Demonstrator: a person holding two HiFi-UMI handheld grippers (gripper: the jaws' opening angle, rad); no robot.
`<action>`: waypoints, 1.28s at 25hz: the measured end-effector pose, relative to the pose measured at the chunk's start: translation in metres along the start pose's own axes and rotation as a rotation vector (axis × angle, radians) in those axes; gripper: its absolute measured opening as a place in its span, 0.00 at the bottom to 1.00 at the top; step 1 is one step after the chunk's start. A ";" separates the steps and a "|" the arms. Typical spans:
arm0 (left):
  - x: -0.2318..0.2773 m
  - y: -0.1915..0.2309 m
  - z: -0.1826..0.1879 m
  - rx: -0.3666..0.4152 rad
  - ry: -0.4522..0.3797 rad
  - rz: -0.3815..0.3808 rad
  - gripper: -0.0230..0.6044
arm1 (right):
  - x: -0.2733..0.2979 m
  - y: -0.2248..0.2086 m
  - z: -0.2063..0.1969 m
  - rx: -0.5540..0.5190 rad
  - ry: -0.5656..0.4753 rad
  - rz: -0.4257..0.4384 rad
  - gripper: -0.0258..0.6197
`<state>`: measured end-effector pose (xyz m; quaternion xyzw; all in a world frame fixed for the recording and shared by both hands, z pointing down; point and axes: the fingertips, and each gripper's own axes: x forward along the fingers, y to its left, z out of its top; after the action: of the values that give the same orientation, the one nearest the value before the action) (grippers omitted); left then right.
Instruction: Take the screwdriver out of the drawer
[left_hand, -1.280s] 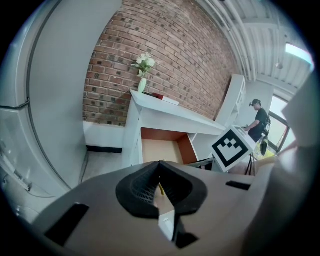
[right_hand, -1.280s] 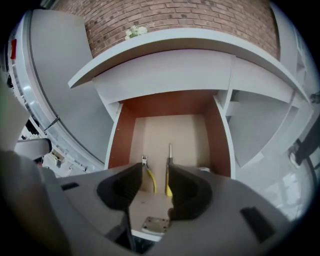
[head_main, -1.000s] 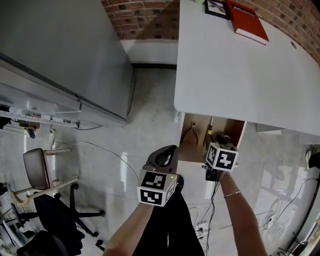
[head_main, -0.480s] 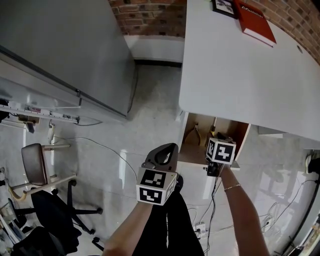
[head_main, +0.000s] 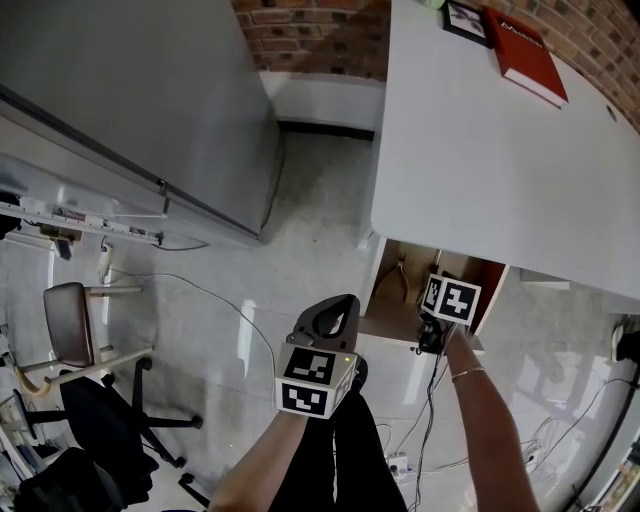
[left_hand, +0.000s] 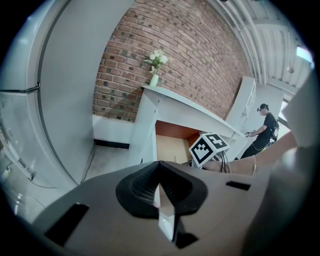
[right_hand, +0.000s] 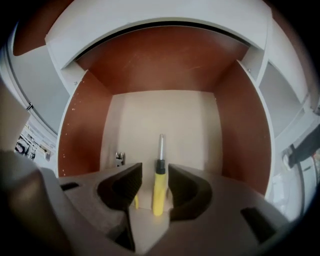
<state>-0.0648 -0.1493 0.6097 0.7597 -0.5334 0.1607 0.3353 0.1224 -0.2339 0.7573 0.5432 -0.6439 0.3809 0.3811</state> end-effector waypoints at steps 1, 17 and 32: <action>0.000 0.001 0.001 -0.001 -0.003 0.002 0.02 | 0.002 -0.001 -0.001 0.010 0.006 0.000 0.29; 0.013 0.011 0.005 -0.014 0.002 0.015 0.03 | 0.029 -0.006 -0.011 0.045 0.065 -0.025 0.29; 0.018 0.012 0.009 -0.042 0.002 0.007 0.02 | 0.031 -0.006 -0.011 0.038 0.073 -0.044 0.23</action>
<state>-0.0697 -0.1700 0.6180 0.7504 -0.5392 0.1515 0.3509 0.1251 -0.2372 0.7907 0.5501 -0.6102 0.4043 0.4021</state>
